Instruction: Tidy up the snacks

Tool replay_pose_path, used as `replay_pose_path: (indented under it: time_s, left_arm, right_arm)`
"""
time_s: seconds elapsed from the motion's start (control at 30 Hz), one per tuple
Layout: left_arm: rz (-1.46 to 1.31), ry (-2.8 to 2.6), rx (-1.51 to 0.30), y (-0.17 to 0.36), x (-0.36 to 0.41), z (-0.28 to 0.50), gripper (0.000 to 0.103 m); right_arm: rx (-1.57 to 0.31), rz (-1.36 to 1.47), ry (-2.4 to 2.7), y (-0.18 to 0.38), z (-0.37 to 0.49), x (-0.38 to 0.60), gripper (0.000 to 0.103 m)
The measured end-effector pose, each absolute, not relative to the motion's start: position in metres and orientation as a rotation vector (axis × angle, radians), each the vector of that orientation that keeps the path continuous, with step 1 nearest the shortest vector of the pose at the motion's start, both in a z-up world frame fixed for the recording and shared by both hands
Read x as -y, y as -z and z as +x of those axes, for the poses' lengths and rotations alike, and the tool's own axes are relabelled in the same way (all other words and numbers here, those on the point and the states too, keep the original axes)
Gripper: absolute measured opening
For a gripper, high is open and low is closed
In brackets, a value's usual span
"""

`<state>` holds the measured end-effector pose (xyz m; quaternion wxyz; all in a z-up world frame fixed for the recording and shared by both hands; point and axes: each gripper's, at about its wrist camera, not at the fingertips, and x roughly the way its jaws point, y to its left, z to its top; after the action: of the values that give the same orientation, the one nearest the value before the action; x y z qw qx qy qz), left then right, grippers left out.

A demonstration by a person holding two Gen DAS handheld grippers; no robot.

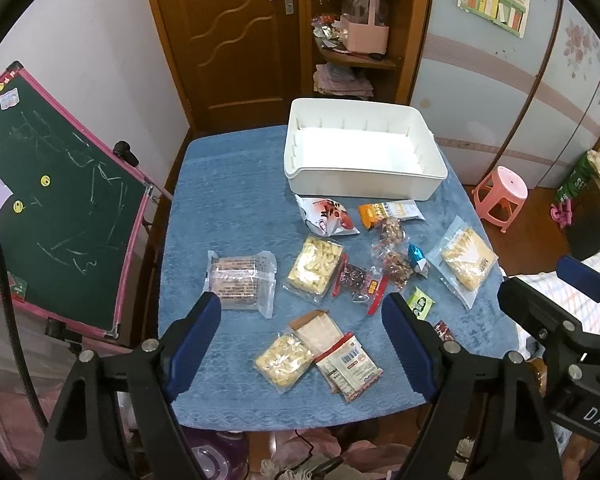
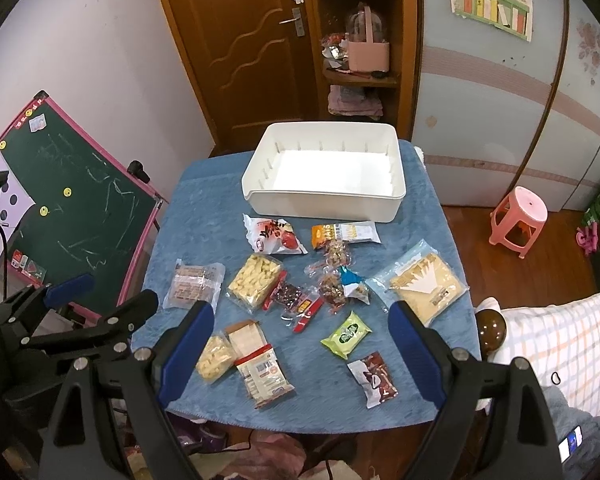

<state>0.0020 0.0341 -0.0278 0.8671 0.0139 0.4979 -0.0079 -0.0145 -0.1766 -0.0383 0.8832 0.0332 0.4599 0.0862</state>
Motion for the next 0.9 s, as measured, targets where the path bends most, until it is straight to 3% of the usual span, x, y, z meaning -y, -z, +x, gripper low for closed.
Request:
replay_pose_path:
  time_s: [0.9]
  left_arm:
    - [0.008,-0.003,-1.082,0.034,-0.054,0.007,0.082]
  right_arm:
    - [-0.973,0.050,-0.212,0.037,-0.011,0.164,0.090]
